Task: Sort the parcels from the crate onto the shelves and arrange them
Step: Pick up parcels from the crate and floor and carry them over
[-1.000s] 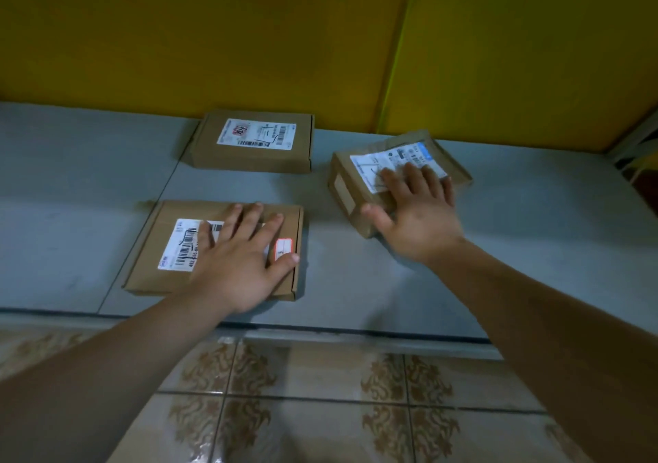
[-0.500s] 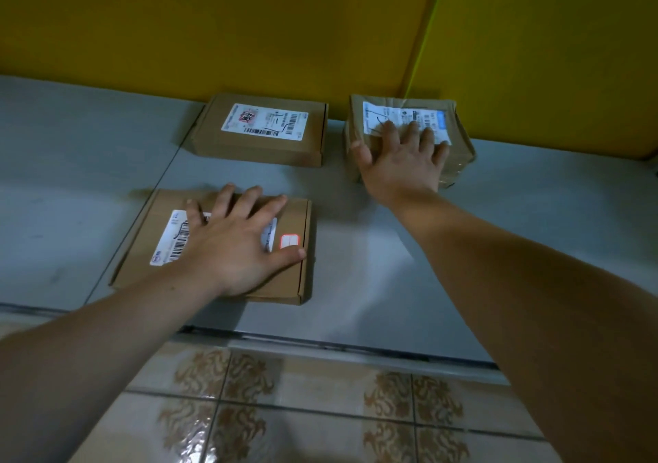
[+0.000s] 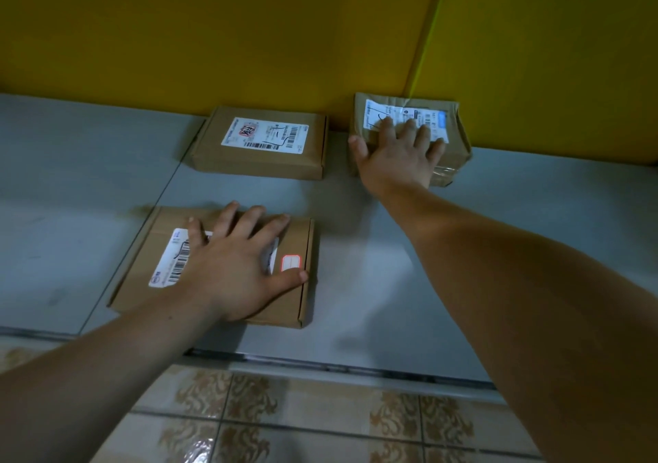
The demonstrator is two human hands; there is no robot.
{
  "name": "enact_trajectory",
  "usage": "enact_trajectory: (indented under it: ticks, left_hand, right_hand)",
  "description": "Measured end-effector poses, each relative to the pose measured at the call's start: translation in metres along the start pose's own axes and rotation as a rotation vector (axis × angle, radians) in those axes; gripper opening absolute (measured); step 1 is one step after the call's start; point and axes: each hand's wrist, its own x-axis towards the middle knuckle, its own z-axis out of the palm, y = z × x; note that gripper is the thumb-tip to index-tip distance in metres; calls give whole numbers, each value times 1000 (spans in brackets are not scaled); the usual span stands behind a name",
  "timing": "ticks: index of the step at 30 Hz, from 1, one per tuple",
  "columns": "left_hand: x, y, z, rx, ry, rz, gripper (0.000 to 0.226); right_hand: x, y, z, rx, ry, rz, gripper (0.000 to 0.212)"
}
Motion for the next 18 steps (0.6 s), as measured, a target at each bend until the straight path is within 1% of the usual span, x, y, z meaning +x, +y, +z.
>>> enact_trajectory:
  ticks: [2, 6, 10, 13, 15, 18]
  left_hand:
    - [0, 0, 1, 0, 7, 3, 103]
    - [-2, 0, 2, -18, 12, 5, 104]
    - [-3, 0, -3, -45, -20, 5, 103]
    - [-7, 2, -18, -21, -107, 15, 89]
    - [-14, 5, -35, -25, -151, 30, 86]
    - [-33, 7, -68, -81, -142, 68, 84]
  right_hand:
    - [0, -1, -2, 9, -5, 0, 81]
    - [-3, 3, -14, 46, -73, -9, 85]
    - [-24, 15, -29, 34, -51, -102, 82]
    - [-44, 22, -47, 24, -55, -149, 77]
    - [-59, 23, -65, -20, -71, -158, 74]
    - [-86, 17, -103, -85, -157, -171, 73]
